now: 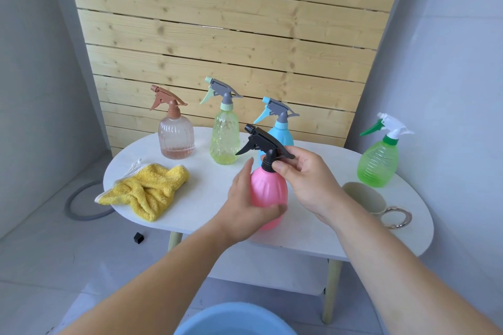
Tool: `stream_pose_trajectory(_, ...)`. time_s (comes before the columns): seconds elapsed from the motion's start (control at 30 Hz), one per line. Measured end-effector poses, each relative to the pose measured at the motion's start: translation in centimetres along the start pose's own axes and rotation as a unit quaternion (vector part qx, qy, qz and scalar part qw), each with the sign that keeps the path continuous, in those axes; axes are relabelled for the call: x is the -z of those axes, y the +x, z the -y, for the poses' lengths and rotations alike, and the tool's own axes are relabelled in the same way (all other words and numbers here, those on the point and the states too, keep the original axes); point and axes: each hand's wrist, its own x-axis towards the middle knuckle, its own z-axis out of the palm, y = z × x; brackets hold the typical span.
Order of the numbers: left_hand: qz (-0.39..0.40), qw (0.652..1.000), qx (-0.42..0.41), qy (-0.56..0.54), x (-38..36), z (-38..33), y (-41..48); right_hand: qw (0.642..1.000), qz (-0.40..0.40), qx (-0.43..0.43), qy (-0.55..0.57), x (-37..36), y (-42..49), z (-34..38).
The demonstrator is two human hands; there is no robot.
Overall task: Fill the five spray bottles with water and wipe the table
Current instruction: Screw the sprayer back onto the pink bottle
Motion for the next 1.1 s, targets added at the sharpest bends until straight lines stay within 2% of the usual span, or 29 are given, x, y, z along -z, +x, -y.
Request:
stream_pose_trajectory(0.07,0.021,1.000,0.000,-0.020,0.53,0.23,0.40,1.000,0.000,0.001,0.007,0.02,-0.05,0.05)
stream_pose_trajectory(0.17,-0.043,0.998,-0.008,0.040,0.61,0.22,0.30,1.000,-0.001,0.003,0.002,0.04,-0.13,0.04)
stream_pose_trajectory(0.2,-0.043,0.998,-0.011,0.044,0.39,0.25,0.24,1.000,-0.001,0.005,-0.001,-0.04,-0.14,0.07)
stream_pose_trajectory(0.3,0.022,1.000,0.000,-0.013,0.41,0.34,0.15,1.000,-0.003,0.006,0.000,-0.18,-0.18,0.05)
stream_pose_trajectory(0.47,-0.029,0.999,-0.002,0.043,0.74,0.52,0.33,1.000,-0.009,0.005,-0.008,-0.08,-0.36,0.14)
stream_pose_trajectory(0.6,0.029,1.000,0.006,0.001,0.76,0.36,0.14,1.000,-0.009,0.005,-0.003,-0.13,-0.50,0.20)
stream_pose_trajectory(0.73,-0.028,0.998,-0.006,0.052,0.76,0.35,0.03,1.000,-0.011,0.003,-0.005,-0.08,-0.59,0.27)
stream_pose_trajectory(0.83,0.036,0.999,0.003,0.031,0.66,0.36,-0.27,1.000,-0.009,0.002,-0.002,-0.15,-0.67,0.36)
stream_pose_trajectory(1.0,-0.012,0.999,-0.001,0.053,0.85,0.53,-0.28,1.000,-0.015,0.007,-0.005,-0.20,-0.87,0.45)
stream_pose_trajectory(1.1,0.041,0.999,0.008,0.005,0.58,0.75,-0.48,1.000,-0.016,0.007,-0.003,-0.23,-0.98,0.52)
